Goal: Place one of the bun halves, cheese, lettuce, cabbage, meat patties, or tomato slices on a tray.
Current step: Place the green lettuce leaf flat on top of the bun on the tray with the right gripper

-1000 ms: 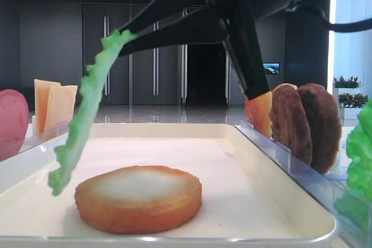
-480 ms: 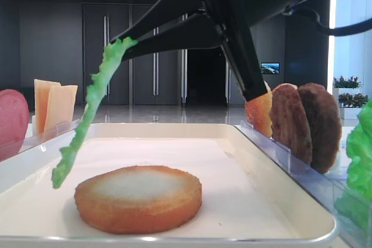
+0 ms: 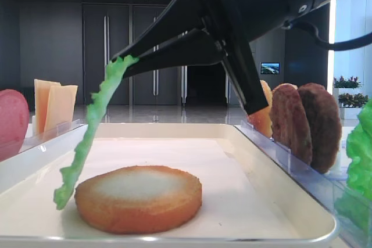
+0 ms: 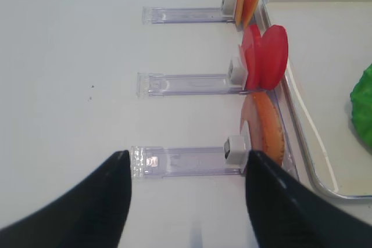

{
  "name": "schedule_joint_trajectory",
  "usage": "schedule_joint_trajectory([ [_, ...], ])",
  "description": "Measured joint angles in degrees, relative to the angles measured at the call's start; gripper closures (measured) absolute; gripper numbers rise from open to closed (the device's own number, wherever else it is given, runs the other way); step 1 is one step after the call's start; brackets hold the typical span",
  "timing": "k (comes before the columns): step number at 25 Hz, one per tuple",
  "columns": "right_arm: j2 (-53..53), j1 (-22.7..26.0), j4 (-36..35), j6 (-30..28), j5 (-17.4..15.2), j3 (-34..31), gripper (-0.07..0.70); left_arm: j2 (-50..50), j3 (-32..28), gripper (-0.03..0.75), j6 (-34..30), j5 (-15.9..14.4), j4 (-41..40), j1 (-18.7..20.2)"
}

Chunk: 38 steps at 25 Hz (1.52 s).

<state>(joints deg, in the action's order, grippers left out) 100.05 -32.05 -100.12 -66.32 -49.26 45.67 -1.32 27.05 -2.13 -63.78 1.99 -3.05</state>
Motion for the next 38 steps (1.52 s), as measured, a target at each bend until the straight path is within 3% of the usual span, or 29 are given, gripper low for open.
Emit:
schedule_joint_trajectory([
  [29,0.53,0.06,3.77,-0.99,-1.06,0.00,0.595,0.00,0.00,0.244,0.00,0.00,0.00,0.00],
  [38,0.53,3.89,5.31,-0.35,-2.79,0.00,0.595,0.00,0.00,0.244,0.00,0.00,0.00,0.00],
])
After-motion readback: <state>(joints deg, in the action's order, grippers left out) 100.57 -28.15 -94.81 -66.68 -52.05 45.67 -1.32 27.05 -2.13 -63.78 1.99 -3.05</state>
